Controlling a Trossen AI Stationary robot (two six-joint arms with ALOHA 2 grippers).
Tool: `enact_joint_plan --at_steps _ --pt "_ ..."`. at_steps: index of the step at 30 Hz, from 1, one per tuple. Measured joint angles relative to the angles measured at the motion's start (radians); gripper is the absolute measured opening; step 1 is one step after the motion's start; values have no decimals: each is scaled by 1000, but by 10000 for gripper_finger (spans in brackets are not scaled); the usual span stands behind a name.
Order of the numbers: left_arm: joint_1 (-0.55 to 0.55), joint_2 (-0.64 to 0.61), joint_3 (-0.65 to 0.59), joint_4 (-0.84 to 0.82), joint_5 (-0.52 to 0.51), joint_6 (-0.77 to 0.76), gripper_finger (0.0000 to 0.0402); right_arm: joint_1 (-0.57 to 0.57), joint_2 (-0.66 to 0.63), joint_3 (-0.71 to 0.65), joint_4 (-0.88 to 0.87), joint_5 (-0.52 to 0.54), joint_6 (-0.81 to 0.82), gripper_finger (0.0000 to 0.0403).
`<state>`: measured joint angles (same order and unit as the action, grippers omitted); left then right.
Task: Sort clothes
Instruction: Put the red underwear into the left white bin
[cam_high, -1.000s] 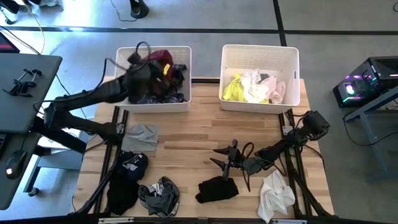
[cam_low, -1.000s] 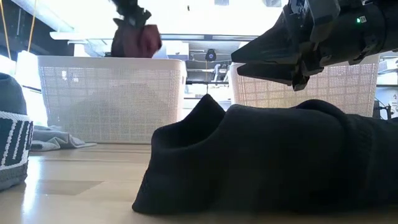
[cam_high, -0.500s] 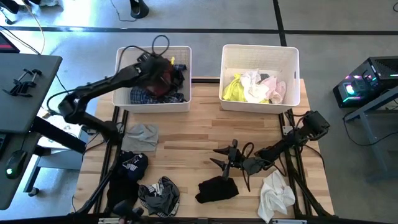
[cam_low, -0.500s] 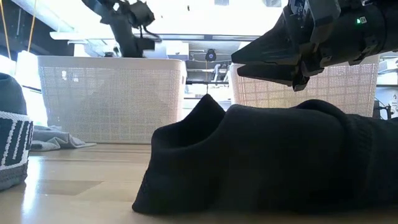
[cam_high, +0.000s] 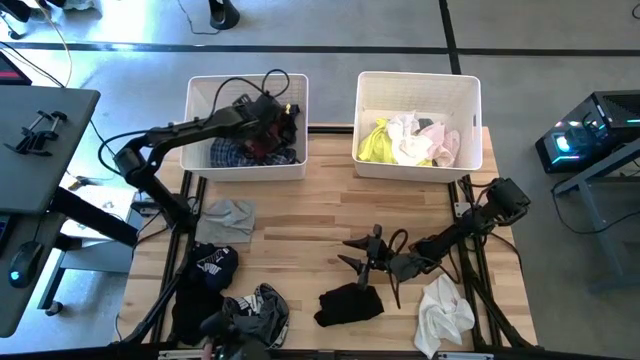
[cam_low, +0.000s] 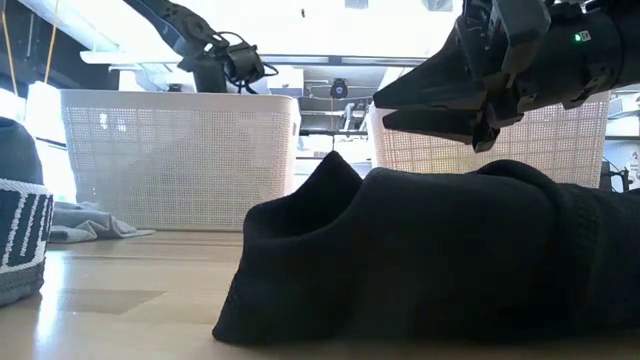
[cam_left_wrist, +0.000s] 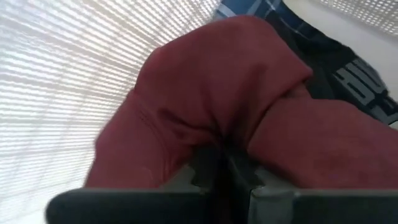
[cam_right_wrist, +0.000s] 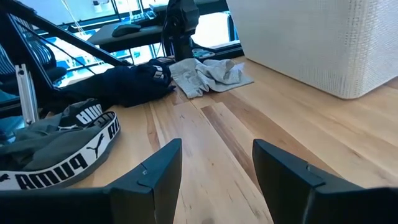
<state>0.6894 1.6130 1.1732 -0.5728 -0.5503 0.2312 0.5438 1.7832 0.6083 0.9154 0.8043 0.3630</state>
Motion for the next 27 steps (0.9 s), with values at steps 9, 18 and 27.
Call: enact_joint_plan --at_steps 9,18,27 --pt "26 -49 0 -11 81 -38 135 0 0 0 -2 -2 3 185" --pt "-41 -298 0 -37 139 -124 204 0 0 0 -2 -2 3 185" --pt "-55 -400 -57 3 312 -88 183 0 0 0 1 -4 25 185"
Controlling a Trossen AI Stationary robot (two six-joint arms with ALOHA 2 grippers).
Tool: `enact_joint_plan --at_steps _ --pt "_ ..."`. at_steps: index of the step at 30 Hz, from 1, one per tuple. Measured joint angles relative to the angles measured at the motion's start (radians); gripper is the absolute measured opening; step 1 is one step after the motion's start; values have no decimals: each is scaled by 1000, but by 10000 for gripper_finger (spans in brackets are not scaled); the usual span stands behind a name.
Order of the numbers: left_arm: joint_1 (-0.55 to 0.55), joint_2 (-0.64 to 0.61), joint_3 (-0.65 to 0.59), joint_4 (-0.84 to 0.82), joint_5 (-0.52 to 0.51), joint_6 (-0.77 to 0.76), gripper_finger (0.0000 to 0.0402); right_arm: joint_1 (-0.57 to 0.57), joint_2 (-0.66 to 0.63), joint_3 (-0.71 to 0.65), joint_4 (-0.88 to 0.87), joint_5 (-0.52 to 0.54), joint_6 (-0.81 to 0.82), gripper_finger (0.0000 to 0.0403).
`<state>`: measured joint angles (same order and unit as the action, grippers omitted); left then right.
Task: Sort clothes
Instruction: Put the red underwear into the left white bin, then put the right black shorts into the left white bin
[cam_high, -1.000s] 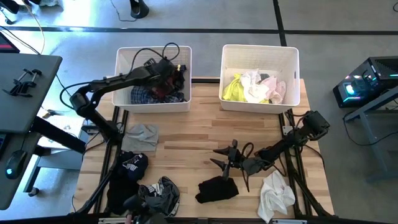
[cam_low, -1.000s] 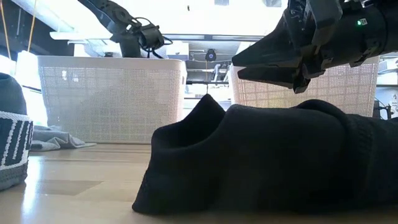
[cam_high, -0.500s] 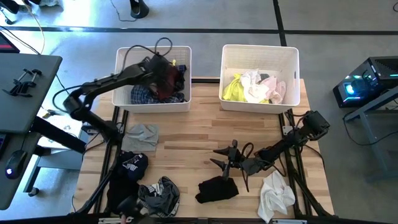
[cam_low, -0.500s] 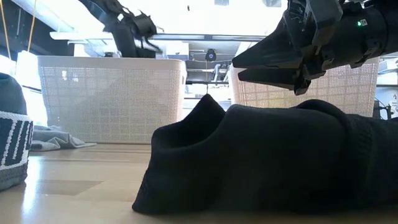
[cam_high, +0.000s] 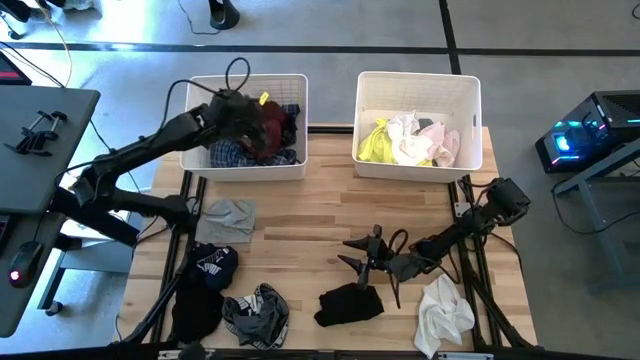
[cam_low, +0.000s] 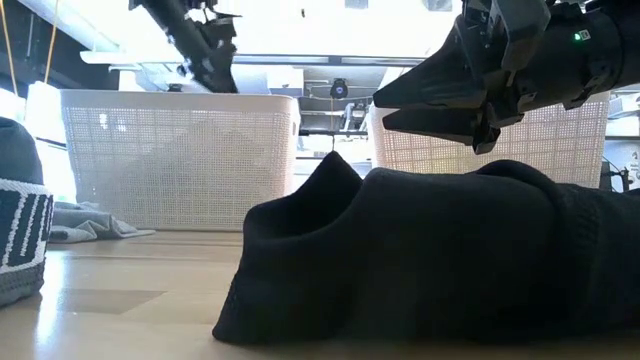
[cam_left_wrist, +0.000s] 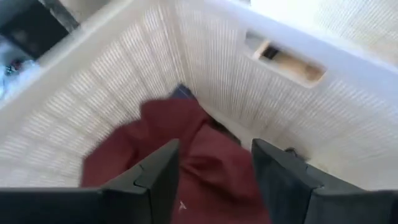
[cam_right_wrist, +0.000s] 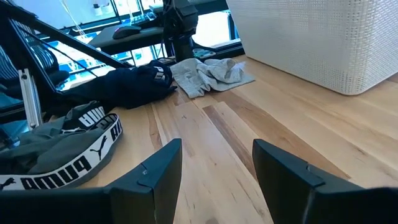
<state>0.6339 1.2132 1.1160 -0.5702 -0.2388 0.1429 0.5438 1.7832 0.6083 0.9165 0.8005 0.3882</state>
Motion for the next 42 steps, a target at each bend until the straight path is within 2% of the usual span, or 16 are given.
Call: enact_joint_plan --at_steps 7,11,14,18,26,30,35,42 --pt "92 93 -209 145 2 -42 151 0 0 0 -4 0 5 185" --pt "134 180 -274 196 34 -56 138 -1 0 0 -7 0 5 185" --pt "147 239 -274 199 52 -54 131 -7 0 0 -7 0 5 185" --pt "146 247 -256 185 49 -38 129 -15 0 0 -7 0 15 185" --pt "80 94 -165 80 45 -53 129 -16 0 0 -7 0 15 185" --pt "-25 -19 -154 64 44 -45 129 -12 0 0 7 0 -10 185" --pt "-232 -132 -154 72 40 -63 129 24 -55 0 31 2 -142 185" --pt "-570 -154 -154 211 -14 -79 129 125 -200 0 17 13 -385 185"
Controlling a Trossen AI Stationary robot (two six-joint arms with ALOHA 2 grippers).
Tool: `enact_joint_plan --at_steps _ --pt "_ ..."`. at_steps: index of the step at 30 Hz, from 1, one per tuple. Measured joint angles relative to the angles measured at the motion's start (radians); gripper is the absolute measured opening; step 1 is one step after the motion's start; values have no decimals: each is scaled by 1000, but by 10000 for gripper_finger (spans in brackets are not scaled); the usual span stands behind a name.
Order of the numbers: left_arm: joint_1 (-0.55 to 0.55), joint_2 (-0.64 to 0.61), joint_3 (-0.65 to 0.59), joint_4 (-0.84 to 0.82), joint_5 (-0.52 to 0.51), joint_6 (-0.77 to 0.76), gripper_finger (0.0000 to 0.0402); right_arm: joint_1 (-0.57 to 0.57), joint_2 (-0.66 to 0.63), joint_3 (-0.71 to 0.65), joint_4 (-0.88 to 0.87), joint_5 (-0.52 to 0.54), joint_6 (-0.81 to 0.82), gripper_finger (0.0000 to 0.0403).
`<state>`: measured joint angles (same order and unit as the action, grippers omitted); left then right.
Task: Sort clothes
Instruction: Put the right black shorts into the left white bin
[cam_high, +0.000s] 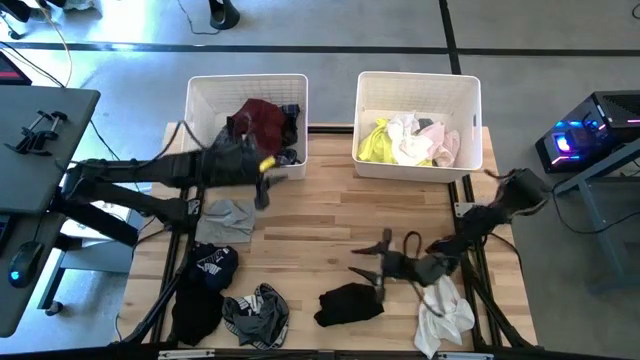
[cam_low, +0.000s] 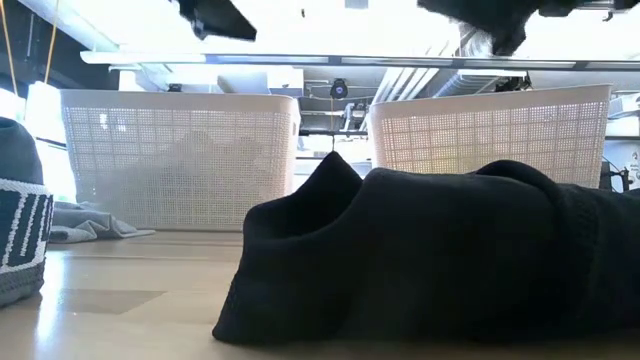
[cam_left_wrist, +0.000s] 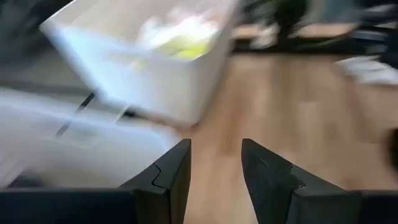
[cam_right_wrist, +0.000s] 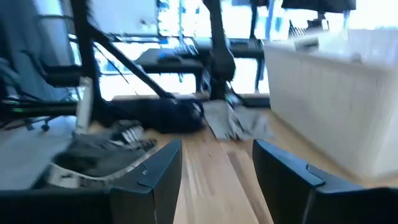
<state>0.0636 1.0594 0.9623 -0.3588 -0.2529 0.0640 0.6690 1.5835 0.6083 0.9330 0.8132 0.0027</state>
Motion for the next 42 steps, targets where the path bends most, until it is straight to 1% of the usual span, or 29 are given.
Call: enact_joint_plan --at_steps 2,4,7,9,11,13,14,18,20,22,26,30,36,38,42 --pt "-89 19 0 55 -1 2 129 33 -44 7 -9 20 -48 185" --pt "-170 49 0 114 -7 1 129 62 -73 32 -59 24 -79 185" --pt "-282 106 0 179 -37 15 129 94 -81 89 -199 10 -93 185" --pt "-340 150 0 206 -59 31 129 104 -69 127 -338 -63 -53 185" --pt "-386 195 0 215 -84 34 129 104 -47 163 -457 -208 50 185" --pt "-419 241 0 231 -114 19 129 104 -8 198 -536 -322 158 185" --pt "-433 265 0 235 -128 8 129 104 18 216 -557 -356 201 185" --pt "-468 349 0 317 -152 -15 129 104 137 287 -652 -389 285 185" --pt "-474 379 0 370 -152 6 129 104 194 318 -693 -431 277 185" --pt "-473 396 0 390 -152 23 129 98 249 350 -696 -468 269 185" --pt "-471 402 1 409 -157 25 129 78 322 407 -702 -440 181 185" --pt "-470 400 1 409 -159 18 129 48 344 454 -712 -378 193 185" --pt "-470 398 1 399 -160 17 129 28 343 478 -779 -450 226 185" --pt "-470 398 1 399 -160 17 129 29 343 471 -784 -451 242 191" --pt "-470 398 1 399 -160 3 129 29 343 452 -858 -451 286 207"
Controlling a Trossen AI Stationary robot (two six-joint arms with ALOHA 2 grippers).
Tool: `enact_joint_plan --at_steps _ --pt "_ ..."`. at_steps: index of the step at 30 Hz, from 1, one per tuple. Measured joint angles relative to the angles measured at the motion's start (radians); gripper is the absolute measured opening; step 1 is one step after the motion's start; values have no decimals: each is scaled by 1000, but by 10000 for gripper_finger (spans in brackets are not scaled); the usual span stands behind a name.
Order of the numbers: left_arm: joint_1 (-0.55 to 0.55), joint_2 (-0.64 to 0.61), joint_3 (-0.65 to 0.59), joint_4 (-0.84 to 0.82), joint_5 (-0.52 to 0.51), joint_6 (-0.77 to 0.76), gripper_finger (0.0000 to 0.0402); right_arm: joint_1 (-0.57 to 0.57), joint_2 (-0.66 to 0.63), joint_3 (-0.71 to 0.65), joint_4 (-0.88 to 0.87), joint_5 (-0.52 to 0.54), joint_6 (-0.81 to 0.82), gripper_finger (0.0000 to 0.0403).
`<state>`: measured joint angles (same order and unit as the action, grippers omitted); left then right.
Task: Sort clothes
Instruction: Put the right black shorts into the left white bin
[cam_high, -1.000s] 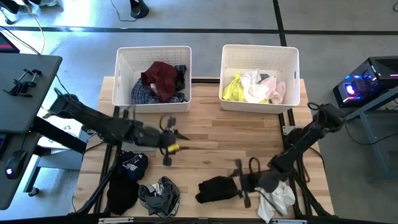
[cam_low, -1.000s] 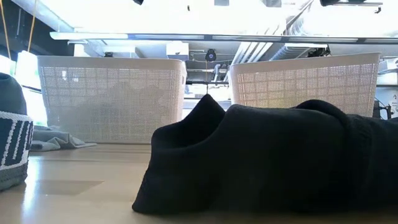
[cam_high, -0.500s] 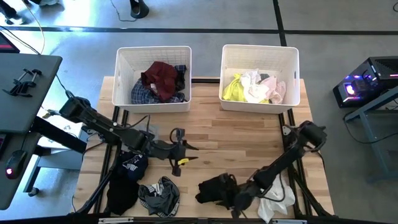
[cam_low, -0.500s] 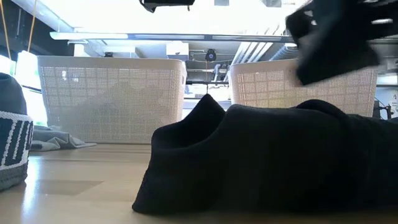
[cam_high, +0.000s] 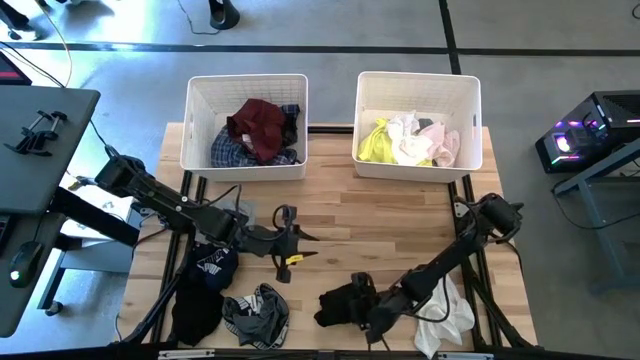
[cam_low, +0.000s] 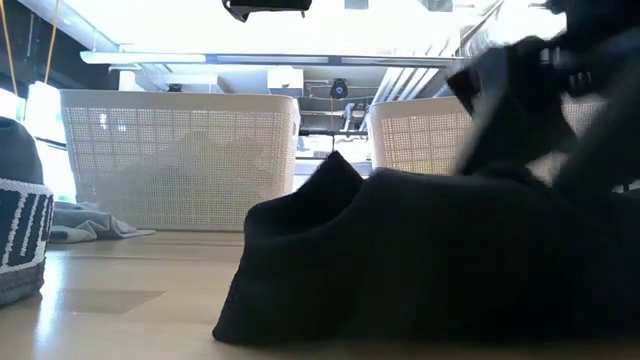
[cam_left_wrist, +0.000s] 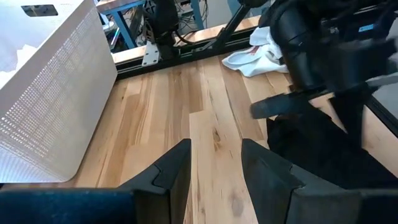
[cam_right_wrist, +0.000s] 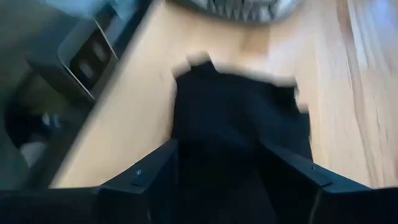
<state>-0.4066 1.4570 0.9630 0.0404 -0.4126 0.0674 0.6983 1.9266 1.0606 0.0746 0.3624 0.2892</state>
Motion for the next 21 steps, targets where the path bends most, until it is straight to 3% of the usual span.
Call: enact_joint_plan --at_steps 4,7,14,16,21 --pt "0 0 0 -21 0 -15 129 -2 1 -44 -46 -23 25 211" --pt "-3 0 0 -21 0 -14 129 -3 3 -76 -34 15 45 191" --pt "-45 7 0 -7 -66 31 129 -7 2 -144 18 141 157 48" --pt "-58 27 0 25 -69 49 129 -1 3 -212 137 197 182 16" --pt "-76 122 0 204 -66 101 129 3 13 -455 696 384 203 20"
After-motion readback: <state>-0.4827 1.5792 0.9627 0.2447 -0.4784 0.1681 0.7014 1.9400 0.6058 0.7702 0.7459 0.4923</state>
